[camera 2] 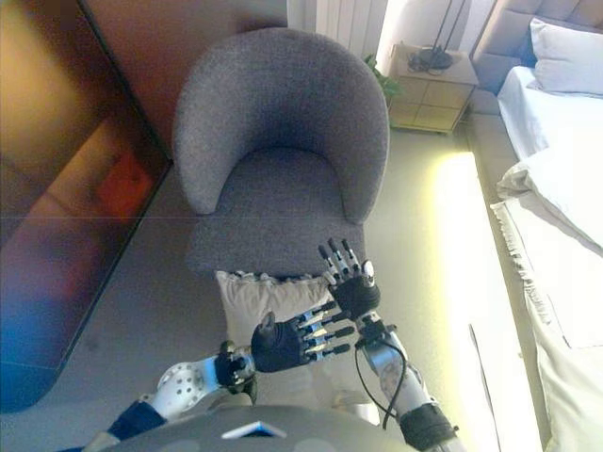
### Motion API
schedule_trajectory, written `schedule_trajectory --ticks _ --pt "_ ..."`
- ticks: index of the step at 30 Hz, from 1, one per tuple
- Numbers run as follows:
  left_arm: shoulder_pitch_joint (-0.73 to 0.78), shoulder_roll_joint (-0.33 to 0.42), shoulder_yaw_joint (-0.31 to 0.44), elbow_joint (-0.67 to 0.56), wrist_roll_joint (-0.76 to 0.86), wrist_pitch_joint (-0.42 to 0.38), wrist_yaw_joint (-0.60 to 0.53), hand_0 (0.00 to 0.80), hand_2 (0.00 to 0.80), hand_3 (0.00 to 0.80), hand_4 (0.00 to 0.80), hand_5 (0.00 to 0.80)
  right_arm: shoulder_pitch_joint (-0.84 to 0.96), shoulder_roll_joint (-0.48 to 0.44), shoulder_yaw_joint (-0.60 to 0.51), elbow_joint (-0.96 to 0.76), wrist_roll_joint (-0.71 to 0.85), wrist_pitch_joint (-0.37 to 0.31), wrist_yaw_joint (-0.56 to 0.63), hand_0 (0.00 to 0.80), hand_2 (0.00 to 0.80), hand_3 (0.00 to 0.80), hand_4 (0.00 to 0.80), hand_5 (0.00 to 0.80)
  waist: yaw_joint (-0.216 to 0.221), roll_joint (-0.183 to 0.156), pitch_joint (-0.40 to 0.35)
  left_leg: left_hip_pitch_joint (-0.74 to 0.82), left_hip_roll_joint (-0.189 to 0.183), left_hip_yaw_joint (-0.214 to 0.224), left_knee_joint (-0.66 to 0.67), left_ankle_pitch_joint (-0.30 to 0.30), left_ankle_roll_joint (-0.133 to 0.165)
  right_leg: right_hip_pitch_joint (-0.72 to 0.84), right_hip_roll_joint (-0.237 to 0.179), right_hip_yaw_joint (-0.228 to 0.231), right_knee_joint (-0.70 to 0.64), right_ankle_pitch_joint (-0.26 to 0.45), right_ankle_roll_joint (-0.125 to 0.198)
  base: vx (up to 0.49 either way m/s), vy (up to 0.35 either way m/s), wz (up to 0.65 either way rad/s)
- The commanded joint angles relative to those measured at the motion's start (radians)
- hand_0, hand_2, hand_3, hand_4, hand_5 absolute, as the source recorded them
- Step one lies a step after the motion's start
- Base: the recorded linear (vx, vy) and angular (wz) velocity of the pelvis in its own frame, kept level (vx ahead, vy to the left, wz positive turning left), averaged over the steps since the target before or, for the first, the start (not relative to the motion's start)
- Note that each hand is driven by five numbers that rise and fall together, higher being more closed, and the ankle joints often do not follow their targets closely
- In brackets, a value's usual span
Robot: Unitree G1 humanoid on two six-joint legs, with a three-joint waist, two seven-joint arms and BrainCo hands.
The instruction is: Pick up the cushion and take it to the sofa
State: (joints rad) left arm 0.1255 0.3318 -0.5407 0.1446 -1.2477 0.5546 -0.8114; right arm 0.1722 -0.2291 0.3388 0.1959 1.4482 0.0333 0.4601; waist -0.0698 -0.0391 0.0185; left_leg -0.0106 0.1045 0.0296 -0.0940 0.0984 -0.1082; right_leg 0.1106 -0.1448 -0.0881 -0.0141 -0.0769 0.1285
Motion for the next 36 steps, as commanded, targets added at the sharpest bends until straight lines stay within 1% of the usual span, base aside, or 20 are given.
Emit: schedule_trajectory --ticks 1,4,10,15,20,23,29,33,36 --pt "-0.074 -0.033 -0.025 0.01 -0.057 -0.016 -0.067 0.0 0.0 0.0 0.0 0.0 -0.044 -0.027 0.023 -0.124 0.024 0.008 0.077 0.0 0.0 0.0 0.0 0.0 -0.007 0.006 0.015 0.036 0.082 0.096 0.007 -0.06 -0.014 -0.075 -0.072 0.023 -0.061 0.129 0.083 0.0 0.0 0.0" --pt "-0.086 -0.036 -0.031 0.008 -0.073 -0.022 -0.059 0.0 0.0 0.0 0.0 0.0 -0.037 -0.032 0.038 -0.138 0.008 0.018 0.104 0.0 0.0 0.0 0.0 0.0 -0.011 0.007 0.013 0.037 0.08 0.097 0.007 -0.062 -0.014 -0.075 -0.074 0.022 -0.061 0.129 0.085 0.0 0.0 0.0" --pt "-0.106 -0.038 -0.036 0.005 -0.061 -0.038 -0.078 0.0 0.0 0.0 0.0 0.0 -0.028 -0.039 0.058 -0.149 -0.019 0.035 0.155 0.0 0.0 0.0 0.0 0.0 -0.016 0.009 0.01 0.031 0.078 0.099 0.007 -0.061 -0.012 -0.079 -0.078 0.02 -0.061 0.13 0.086 0.0 0.0 0.0" --pt "-0.114 -0.032 -0.022 -0.002 -0.07 -0.055 -0.073 0.0 0.0 0.0 0.0 0.0 -0.019 -0.05 0.07 -0.155 -0.046 0.037 0.19 0.0 0.0 0.0 0.0 0.0 -0.017 0.011 0.013 0.027 0.077 0.097 0.007 -0.06 -0.013 -0.083 -0.078 0.019 -0.059 0.128 0.084 -0.013 0.004 0.0" --pt "-0.113 -0.031 0.016 0.007 -0.054 -0.07 -0.077 0.0 0.0 0.0 0.0 0.0 0.003 -0.055 0.061 -0.164 -0.054 0.059 0.198 0.0 0.0 0.0 0.0 0.0 -0.022 0.012 0.007 0.032 0.077 0.1 0.007 -0.061 -0.012 -0.078 -0.076 0.024 -0.062 0.126 0.083 0.0 0.0 0.0" --pt "-0.118 -0.032 0.037 0.015 -0.021 -0.093 -0.053 0.0 0.0 0.0 0.0 0.0 0.01 -0.056 0.059 -0.164 -0.06 0.066 0.213 0.0 0.0 0.0 0.0 0.0 -0.026 0.013 0.003 0.034 0.078 0.103 0.007 -0.06 -0.013 -0.077 -0.074 0.026 -0.062 0.126 0.083 0.001 0.007 -0.04" --pt "-0.161 -0.032 0.109 0.081 0.041 -0.154 -0.003 0.0 0.0 0.0 0.0 0.0 0.013 -0.057 0.041 -0.164 -0.07 0.093 0.218 0.0 0.0 0.0 0.0 0.0 -0.032 0.018 -0.009 0.042 0.078 0.105 0.007 -0.058 -0.014 -0.068 -0.073 0.029 -0.069 0.126 0.082 0.01 0.011 -0.08" --pt "-0.187 -0.017 0.151 0.103 0.041 -0.186 0.033 0.0 0.0 0.0 0.0 0.0 0.013 -0.056 0.031 -0.168 -0.078 0.112 0.216 0.0 0.0 0.0 0.0 0.0 -0.035 0.024 -0.014 0.046 0.078 0.104 0.007 -0.057 -0.016 -0.063 -0.073 0.03 -0.07 0.126 0.082 0.0 0.0 0.0" --pt "-0.212 -0.006 0.179 0.13 0.046 -0.222 0.033 0.0 0.0 0.0 0.0 0.0 0.012 -0.055 0.025 -0.166 -0.085 0.126 0.215 0.0 0.0 0.0 0.0 0.0 -0.038 0.029 -0.017 0.049 0.077 0.106 0.007 -0.056 -0.016 -0.062 -0.075 0.029 -0.068 0.126 0.082 0.0 0.0 0.0"
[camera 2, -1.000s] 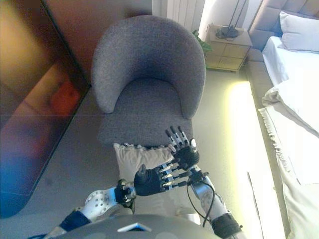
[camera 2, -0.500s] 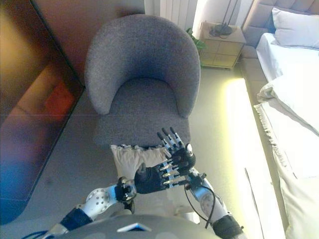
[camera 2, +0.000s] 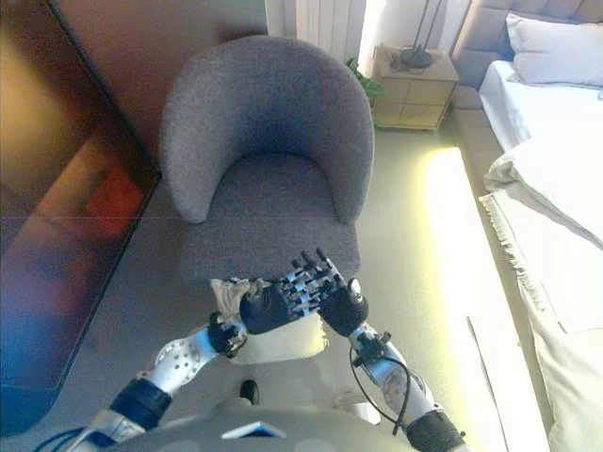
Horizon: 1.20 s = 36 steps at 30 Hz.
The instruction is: Pick up the cushion and take it to the sofa
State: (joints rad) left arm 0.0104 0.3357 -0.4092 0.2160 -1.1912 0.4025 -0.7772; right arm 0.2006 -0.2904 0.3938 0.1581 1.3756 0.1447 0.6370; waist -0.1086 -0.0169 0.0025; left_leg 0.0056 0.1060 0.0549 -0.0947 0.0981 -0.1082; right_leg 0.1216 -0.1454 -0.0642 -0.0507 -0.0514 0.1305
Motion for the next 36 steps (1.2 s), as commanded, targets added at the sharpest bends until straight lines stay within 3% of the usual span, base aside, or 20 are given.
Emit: schedule_trajectory --ticks 1,4,11,15,17,20,21,27,30,36 --pt "-0.104 -0.007 0.054 0.058 -0.012 -0.083 0.004 0.0 0.0 0.0 0.0 0.0 -0.017 0.006 -0.031 -0.127 -0.012 0.018 0.034 0.0 0.0 0.0 0.0 0.0 0.0 0.009 -0.002 0.033 0.075 0.08 0.007 -0.055 -0.016 -0.072 -0.074 0.006 -0.032 0.1 0.08 0.0 0.0 0.0" --pt "-0.123 -0.001 0.073 0.067 -0.022 -0.111 0.012 0.0 0.0 0.0 0.0 0.0 -0.02 0.008 -0.039 -0.118 -0.016 0.032 0.033 0.0 0.0 0.0 0.0 0.0 -0.002 0.013 -0.004 0.037 0.074 0.081 0.007 -0.055 -0.016 -0.068 -0.074 0.006 -0.033 0.1 0.08 0.0 0.0 0.0" --pt "-0.136 -0.01 0.108 0.052 -0.058 -0.091 -0.02 0.0 0.0 0.0 0.0 0.0 -0.004 0.017 -0.056 -0.11 -0.045 0.046 0.052 0.0 0.0 0.0 0.0 0.0 -0.004 0.02 -0.008 0.039 0.07 0.079 0.007 -0.057 -0.015 -0.066 -0.078 0.006 -0.029 0.096 0.079 0.0 0.0 0.0" --pt "-0.102 -0.027 0.116 0.019 -0.054 -0.112 0.003 0.0 0.0 0.0 0.0 0.0 0.014 0.026 -0.066 -0.118 -0.055 0.02 0.031 0.0 0.0 0.0 0.0 0.0 0.003 0.019 -0.006 0.039 0.068 0.076 0.007 -0.06 -0.012 -0.065 -0.081 0.006 -0.028 0.093 0.079 0.0 0.0 0.0" --pt "-0.06 -0.023 0.111 -0.034 0.004 -0.209 0.065 0.0 0.0 0.0 0.0 0.0 0.03 0.025 -0.076 -0.122 -0.076 -0.013 0.001 0.0 0.0 0.0 0.0 0.0 0.014 0.017 -0.002 0.036 0.068 0.071 0.007 -0.06 -0.012 -0.067 -0.082 0.003 -0.027 0.092 0.079 -0.01 -0.038 0.01" --pt "0.01 0.009 0.108 -0.143 0.097 -0.365 0.263 0.0 0.0 0.0 0.0 0.0 0.042 0.012 -0.089 -0.133 -0.173 -0.113 -0.121 0.0 0.0 0.0 0.0 0.0 0.032 0.017 0.015 0.027 0.067 0.058 0.007 -0.057 -0.011 -0.071 -0.08 -0.004 -0.026 0.091 0.077 -0.05 -0.034 0.01" --pt "0.026 0.017 0.12 -0.161 0.116 -0.38 0.3 0.0 0.0 0.0 0.0 0.0 0.043 0.006 -0.096 -0.137 -0.202 -0.137 -0.15 0.0 0.0 0.0 0.0 0.0 0.037 0.016 0.02 0.025 0.066 0.055 0.007 -0.057 -0.01 -0.071 -0.078 -0.006 -0.026 0.09 0.076 -0.07 -0.027 0.0" --pt "0.111 0.081 0.195 -0.183 0.513 -0.588 0.66 0.0 0.0 0.0 0.0 0.0 0.006 -0.049 -0.14 -0.107 -0.416 -0.304 -0.369 0.0 0.0 0.0 0.0 0.0 0.082 0.005 0.053 0.0 0.066 0.017 0.022 -0.053 -0.011 -0.071 -0.072 -0.022 -0.024 0.087 0.065 -0.05 -0.041 0.04" --pt "0.094 0.094 0.21 -0.108 0.559 -0.589 0.731 0.0 0.0 0.0 0.0 0.0 -0.046 -0.067 -0.145 -0.057 -0.481 -0.323 -0.451 0.0 0.0 0.0 0.0 0.0 0.1 -0.002 0.066 -0.007 0.07 0.001 0.031 -0.05 -0.018 -0.064 -0.071 -0.036 -0.024 0.085 0.06 0.008 -0.037 0.19" --pt "0.084 0.082 0.219 -0.053 0.552 -0.59 0.731 0.0 0.0 0.0 0.0 0.0 -0.071 -0.059 -0.135 0.0 -0.533 -0.329 -0.484 0.0 0.0 0.0 0.0 0.0 0.113 -0.011 0.079 -0.03 0.083 -0.003 0.096 -0.066 -0.03 -0.064 -0.083 -0.047 -0.002 0.082 0.062 0.055 -0.031 0.1"
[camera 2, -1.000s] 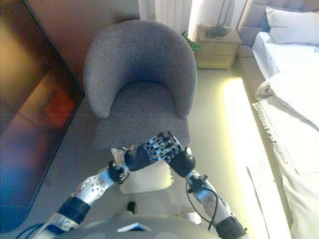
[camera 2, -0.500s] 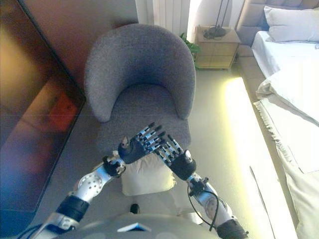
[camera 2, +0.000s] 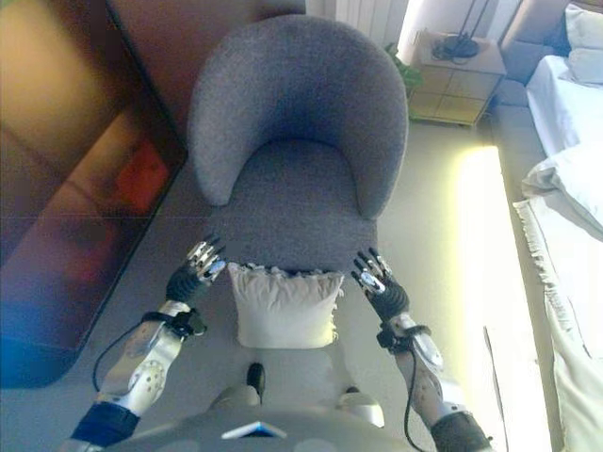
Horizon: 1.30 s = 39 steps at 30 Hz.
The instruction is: Pick up the cushion and take it to the sofa
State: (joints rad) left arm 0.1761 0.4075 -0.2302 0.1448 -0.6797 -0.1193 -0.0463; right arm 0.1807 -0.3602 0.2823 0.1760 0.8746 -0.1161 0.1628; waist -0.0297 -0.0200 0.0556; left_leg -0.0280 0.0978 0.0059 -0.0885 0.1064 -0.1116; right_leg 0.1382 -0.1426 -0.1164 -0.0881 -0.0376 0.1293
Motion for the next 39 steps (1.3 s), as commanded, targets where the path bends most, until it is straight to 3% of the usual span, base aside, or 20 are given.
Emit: schedule_trajectory --ticks 1,8,15,20,27,32,33,39 --pt "-0.087 0.009 0.041 0.03 0.042 -0.067 0.003 0.0 0.0 0.0 0.0 0.0 -0.054 0.015 -0.023 -0.006 -0.041 -0.068 -0.016 0.0 0.0 0.0 0.0 0.0 0.035 -0.008 0.029 -0.001 0.093 0.048 0.105 -0.078 -0.028 -0.083 -0.09 0.001 0.044 0.068 0.065 0.092 -0.021 0.01" --pt "-0.127 0.006 0.029 0.12 0.044 -0.086 0.01 0.0 0.0 0.0 0.0 0.0 -0.086 0.018 -0.011 0.061 -0.135 -0.052 -0.027 0.0 0.0 0.0 0.0 0.0 0.021 -0.007 0.093 -0.091 0.12 0.072 0.284 -0.121 -0.044 -0.165 -0.121 0.006 0.206 0.027 0.073 0.043 -0.005 -0.03" --pt "-0.332 0.026 -0.064 0.214 0.03 -0.197 0.1 0.0 0.0 0.0 0.0 0.0 -0.285 -0.033 0.038 0.103 -0.192 -0.083 -0.118 0.0 0.0 0.0 0.0 0.0 -0.011 0.008 0.267 -0.405 0.144 0.005 0.513 -0.157 -0.055 -0.513 -0.121 0.086 0.455 -0.003 0.045 -0.286 0.013 -0.05" --pt "-0.436 0.02 -0.093 0.232 0.045 -0.22 0.146 0.0 0.0 0.0 0.0 0.0 -0.41 -0.039 0.055 0.127 -0.238 -0.098 -0.198 0.0 0.0 0.0 0.0 0.0 -0.014 0.012 0.333 -0.578 0.1 -0.032 0.594 -0.168 -0.035 -0.717 -0.118 0.113 0.586 -0.014 0.041 -0.247 0.024 -0.04" --pt "-0.609 -0.01 -0.112 0.268 0.082 -0.23 0.231 0.0 0.0 0.0 0.0 0.0 -0.626 -0.054 0.075 0.168 -0.279 -0.051 -0.279 0.0 0.0 0.0 0.0 0.0 -0.019 0.037 0.42 -0.812 0.074 -0.05 0.748 -0.201 -0.02 -0.966 -0.109 0.129 0.751 -0.024 0.023 -0.217 0.028 0.05" --pt "-0.677 -0.016 -0.137 0.237 0.108 -0.236 0.248 0.0 0.0 0.0 0.0 0.0 -0.709 -0.054 0.095 0.17 -0.293 -0.044 -0.325 0.0 0.0 0.0 0.0 0.0 -0.021 0.046 0.448 -0.943 0.052 -0.062 0.82 -0.208 -0.008 -1.097 -0.097 0.147 0.832 -0.022 0.015 -0.121 -0.031 -0.03" --pt "-0.692 -0.023 -0.143 0.232 0.118 -0.233 0.255 0.0 0.0 0.0 0.0 0.0 -0.726 -0.053 0.1 0.177 -0.298 -0.042 -0.336 0.0 0.0 0.0 0.0 0.0 -0.02 0.049 0.453 -0.954 0.052 -0.062 0.847 -0.243 -0.008 -1.111 -0.094 0.148 0.865 -0.054 0.017 -0.034 -0.049 0.0" --pt "-0.836 -0.046 -0.154 0.282 0.147 -0.224 0.367 0.0 0.0 0.0 0.0 0.0 -0.881 -0.04 0.117 0.255 -0.227 -0.015 -0.357 0.0 0.0 0.0 0.0 0.0 -0.018 0.042 0.463 -1.117 0.029 -0.073 0.943 -0.235 0.009 -1.274 -0.066 0.16 0.977 -0.043 0.006 -0.043 -0.056 0.0"
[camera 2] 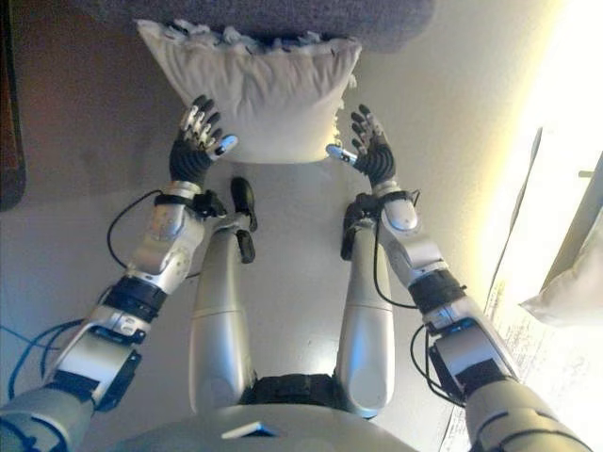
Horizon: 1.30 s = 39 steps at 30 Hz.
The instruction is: Pick up the cushion and take it to the sofa
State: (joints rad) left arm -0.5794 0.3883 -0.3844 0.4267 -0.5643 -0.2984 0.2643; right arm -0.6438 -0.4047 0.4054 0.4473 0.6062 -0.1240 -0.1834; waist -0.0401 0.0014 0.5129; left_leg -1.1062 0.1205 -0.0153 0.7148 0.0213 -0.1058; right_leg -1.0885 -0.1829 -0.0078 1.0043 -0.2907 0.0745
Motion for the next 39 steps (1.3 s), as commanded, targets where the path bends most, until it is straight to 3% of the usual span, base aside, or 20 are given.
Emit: schedule_trajectory --ticks 1,10,15,21,26,29,30,32,39 --pt "-0.113 -0.029 0.006 0.022 0.024 -0.048 0.072 0.0 0.0 0.0 0.0 0.0 -0.081 0.007 -0.004 -0.004 0.053 -0.003 -0.013 0.0 0.0 0.0 0.0 0.0 -0.01 0.018 0.006 -0.065 0.002 -0.054 0.16 -0.15 0.007 -0.073 -0.022 0.053 -0.095 0.211 0.059 -0.006 -0.057 0.04" --pt "-0.302 -0.026 -0.003 0.139 -0.042 0.01 0.093 0.0 0.0 0.0 0.0 0.0 -0.252 -0.001 0.015 0.089 0.096 0.037 -0.015 0.0 0.0 0.0 0.0 0.0 -0.015 0.01 0.006 -0.168 -0.012 -0.052 0.297 -0.191 0.019 -0.167 -0.003 0.054 0.021 0.176 0.045 0.026 -0.041 0.0" --pt "-0.283 -0.041 0.009 0.127 -0.028 -0.013 0.086 0.0 0.0 0.0 0.0 0.0 -0.244 0.009 0.002 0.082 0.089 0.024 -0.015 0.0 0.0 0.0 0.0 0.0 -0.012 0.008 0.007 -0.192 -0.018 -0.06 0.341 -0.229 0.023 -0.194 0.0 0.057 0.057 0.146 0.038 0.06 -0.025 -0.02" --pt "-0.226 -0.058 0.018 0.088 -0.024 -0.025 0.065 0.0 0.0 0.0 0.0 0.0 -0.174 0.034 -0.01 0.043 0.084 -0.004 -0.025 0.0 0.0 0.0 0.0 0.0 -0.01 0.002 0.007 -0.164 -0.026 -0.075 0.318 -0.227 0.019 -0.168 0.01 0.057 0.041 0.145 0.038 0.063 -0.021 0.0" --pt "-0.122 -0.088 0.018 0.05 -0.002 -0.051 0.04 0.0 0.0 0.0 0.0 0.0 -0.049 0.085 -0.026 0.001 0.066 -0.041 -0.029 0.0 0.0 0.0 0.0 0.0 -0.005 -0.008 0.007 -0.007 -0.024 -0.086 0.191 -0.199 -0.004 -0.01 0.029 0.052 -0.073 0.166 0.048 0.065 -0.031 -0.03" --pt "-0.054 -0.086 0.023 0.049 -0.03 -0.057 0.026 0.0 0.0 0.0 0.0 0.0 0.021 0.094 -0.032 -0.005 0.062 -0.06 -0.004 0.0 0.0 0.0 0.0 0.0 -0.006 -0.014 0.003 0.145 0.002 -0.073 0.052 -0.162 -0.016 0.14 0.022 0.048 -0.223 0.199 0.059 0.043 -0.03 -0.16" --pt "-0.031 -0.086 0.025 0.056 -0.035 -0.054 0.025 0.0 0.0 0.0 0.0 0.0 0.045 0.096 -0.033 -0.006 0.061 -0.063 0.0 0.0 0.0 0.0 0.0 0.0 -0.008 -0.016 -0.012 0.18 0.007 -0.065 -0.013 -0.109 -0.014 0.173 0.018 0.047 -0.288 0.243 0.06 0.037 -0.024 -0.13" --pt "0.019 -0.088 0.03 0.073 -0.062 -0.037 0.025 0.0 0.0 0.0 0.0 0.0 0.105 0.102 -0.032 -0.009 0.064 -0.061 0.011 0.0 0.0 0.0 0.0 0.0 -0.01 -0.017 -0.047 0.282 0.018 -0.056 -0.107 -0.078 -0.017 0.271 0.014 0.047 -0.375 0.257 0.068 0.135 -0.022 -0.07" --pt "0.282 -0.076 0.095 0.034 -0.199 0.015 -0.164 0.0 0.0 0.0 0.0 0.0 0.422 0.079 -0.096 -0.117 0.063 -0.047 0.159 0.0 0.0 0.0 0.0 0.0 -0.001 -0.026 -0.193 0.587 0.017 -0.038 -0.329 -0.027 -0.011 0.598 -0.02 0.001 -0.585 0.251 0.069 0.274 -0.01 0.04"
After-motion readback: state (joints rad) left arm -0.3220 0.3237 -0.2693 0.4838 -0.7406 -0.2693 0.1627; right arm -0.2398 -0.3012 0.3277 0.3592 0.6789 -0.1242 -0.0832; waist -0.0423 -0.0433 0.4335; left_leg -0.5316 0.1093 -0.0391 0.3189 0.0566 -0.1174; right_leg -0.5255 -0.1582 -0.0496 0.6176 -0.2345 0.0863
